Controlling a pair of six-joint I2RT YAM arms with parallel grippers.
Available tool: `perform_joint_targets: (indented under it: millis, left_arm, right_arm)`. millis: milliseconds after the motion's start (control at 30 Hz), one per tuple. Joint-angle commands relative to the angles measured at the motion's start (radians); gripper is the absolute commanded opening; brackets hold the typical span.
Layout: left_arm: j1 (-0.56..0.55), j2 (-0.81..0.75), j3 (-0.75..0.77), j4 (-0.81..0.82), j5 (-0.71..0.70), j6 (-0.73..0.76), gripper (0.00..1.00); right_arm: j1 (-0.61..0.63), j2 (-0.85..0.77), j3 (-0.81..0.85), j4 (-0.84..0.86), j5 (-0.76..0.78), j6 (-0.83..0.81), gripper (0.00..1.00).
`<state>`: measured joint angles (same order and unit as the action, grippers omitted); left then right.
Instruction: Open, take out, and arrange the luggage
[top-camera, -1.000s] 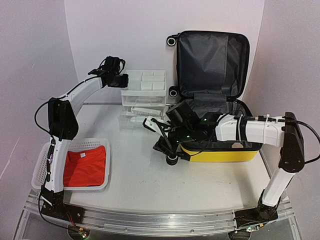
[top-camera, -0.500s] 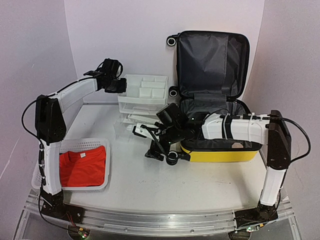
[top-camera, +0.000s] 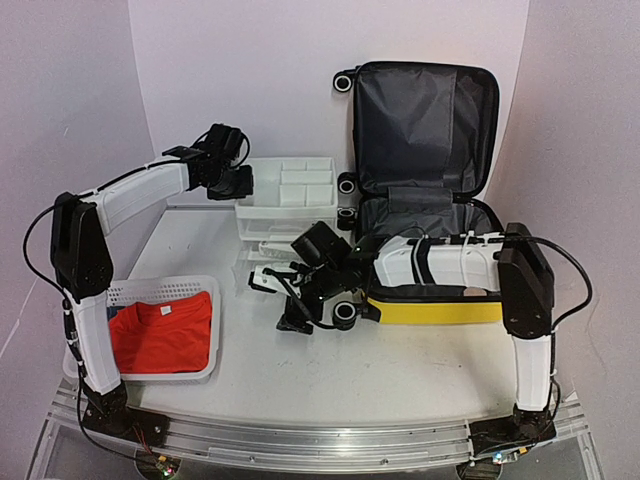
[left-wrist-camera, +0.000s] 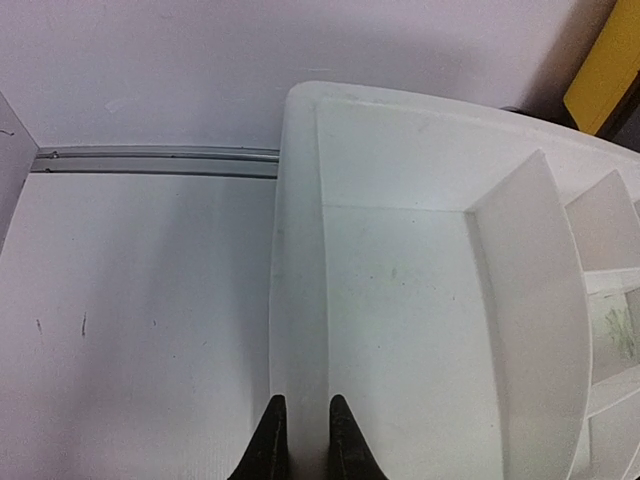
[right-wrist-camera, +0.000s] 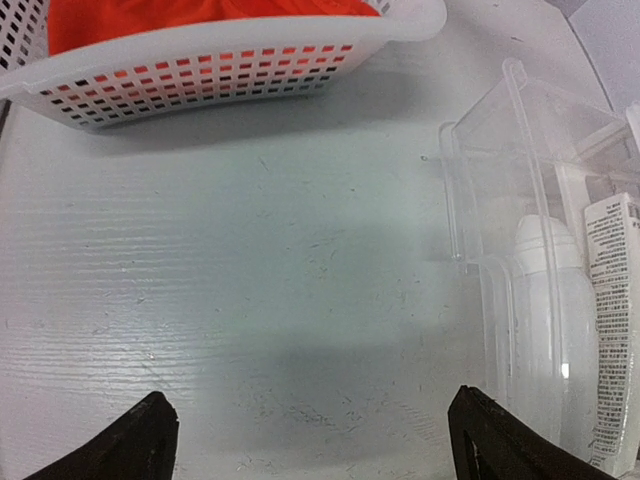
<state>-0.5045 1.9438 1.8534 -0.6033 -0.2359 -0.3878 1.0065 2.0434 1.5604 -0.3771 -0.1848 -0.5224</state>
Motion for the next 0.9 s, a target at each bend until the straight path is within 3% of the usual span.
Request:
perform_joint_targets:
  millis: [0, 67, 233, 867]
  left_arm:
    - [-0.024, -0.101, -0.011, -0.005, 0.017, -0.061, 0.0]
    - [-0.027, -0.107, -0.021, -0.007, 0.022, -0.056, 0.0]
    - [-0.031, -0.119, -0.045, -0.009, 0.035, -0.049, 0.0]
    - [-0.052, -0.143, -0.063, -0.022, 0.057, -0.042, 0.0]
  right_arm:
    - [0.004, 0.048, 0.069, 0.063, 0.174, 0.012, 0.97]
    - [0.003, 0.064, 0.076, 0.097, 0.248, -0.012, 0.98]
    - [-0.027, 0.119, 0.148, 0.121, 0.267, -0.051, 0.98]
    - [-0.147, 0.262, 0.326, 0.106, 0.142, -0.128, 0.98]
